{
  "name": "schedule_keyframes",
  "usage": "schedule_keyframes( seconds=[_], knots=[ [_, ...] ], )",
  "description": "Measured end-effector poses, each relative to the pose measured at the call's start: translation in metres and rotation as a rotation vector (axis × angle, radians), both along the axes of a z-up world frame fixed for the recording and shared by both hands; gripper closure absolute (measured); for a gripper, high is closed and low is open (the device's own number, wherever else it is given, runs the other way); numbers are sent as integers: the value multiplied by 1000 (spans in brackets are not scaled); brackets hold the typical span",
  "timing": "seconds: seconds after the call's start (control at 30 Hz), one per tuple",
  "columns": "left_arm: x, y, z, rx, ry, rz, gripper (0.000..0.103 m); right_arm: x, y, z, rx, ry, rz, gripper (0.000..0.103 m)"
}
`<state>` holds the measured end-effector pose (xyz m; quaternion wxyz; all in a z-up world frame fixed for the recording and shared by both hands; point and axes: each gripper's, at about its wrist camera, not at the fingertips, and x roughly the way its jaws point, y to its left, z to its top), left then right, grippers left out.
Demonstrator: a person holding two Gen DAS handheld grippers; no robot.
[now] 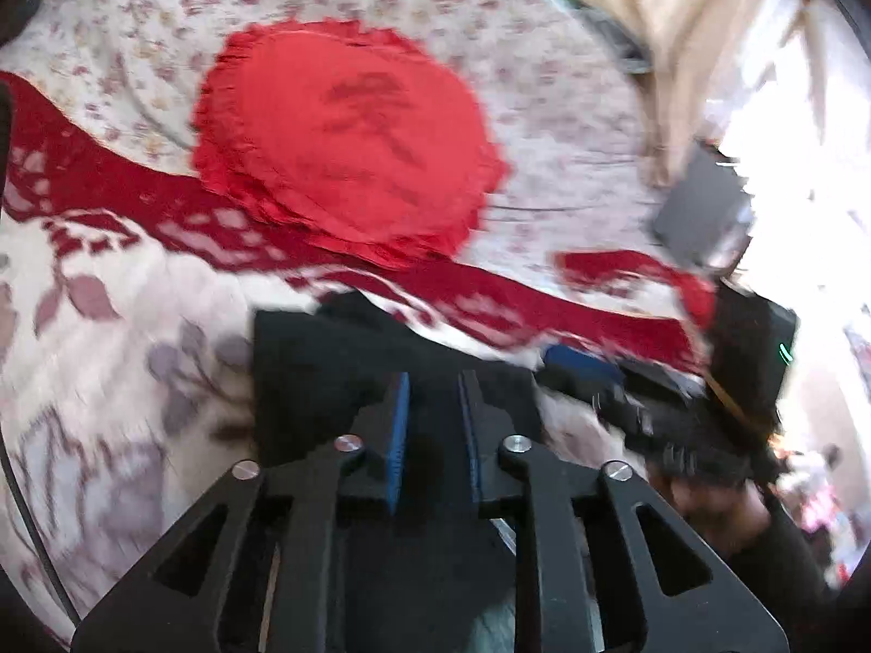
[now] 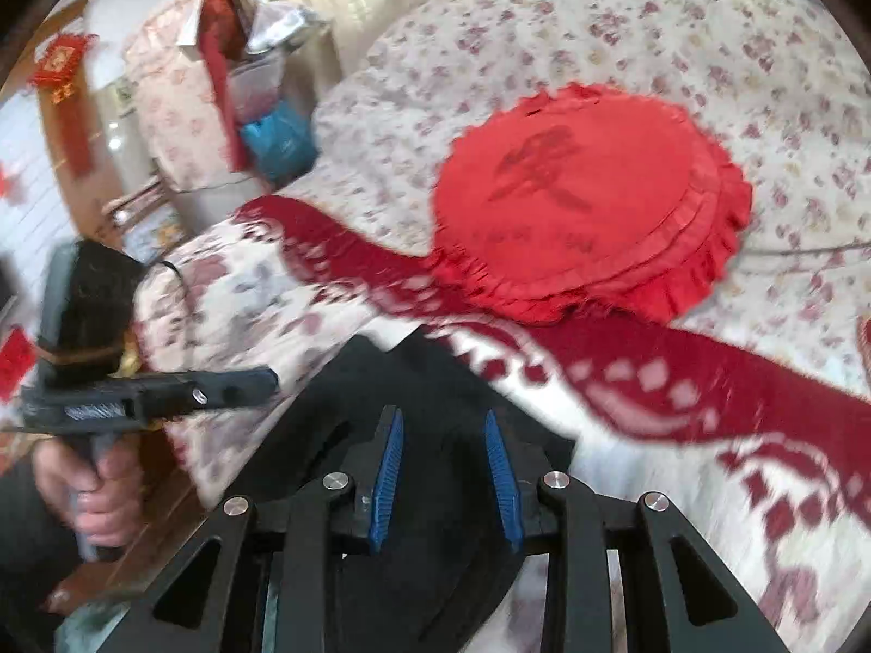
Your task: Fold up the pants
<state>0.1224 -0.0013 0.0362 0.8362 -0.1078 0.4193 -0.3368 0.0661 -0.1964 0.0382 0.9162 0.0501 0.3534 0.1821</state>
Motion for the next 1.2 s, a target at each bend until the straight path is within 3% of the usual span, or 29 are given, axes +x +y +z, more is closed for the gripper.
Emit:
schedule_keyframes(
  seconds=[0.13,0.27,0.33,0.43,0.47,0.5,0.77,1.03,1.2],
  knots=[
    [23,-33,-49,258,99,35,86,25,7,-42,-90,196,-59,72],
    [11,-37,-44,310,25,105,86,16,-4,-31,-32,183,-101,69],
    [-7,-40,-32,388,-53,140,85,3,-8,-20,-19,134,-119,69],
    [-34,-33,-23,460,-137,201,62,-16,-15,-6,13,65,-127,69],
    [-44,-32,-19,472,-163,224,50,-22,-16,-3,10,54,-131,69],
    [-51,-27,-18,477,-176,237,44,-24,-17,0,7,49,-133,69],
    [-82,-13,-15,520,-208,266,43,-35,-27,-28,58,217,-190,69],
    [-84,-3,-18,524,-184,290,44,-34,-29,-27,39,197,-221,69],
    [-82,0,-21,521,-168,293,44,-33,-39,-30,83,217,-250,69]
  ],
)
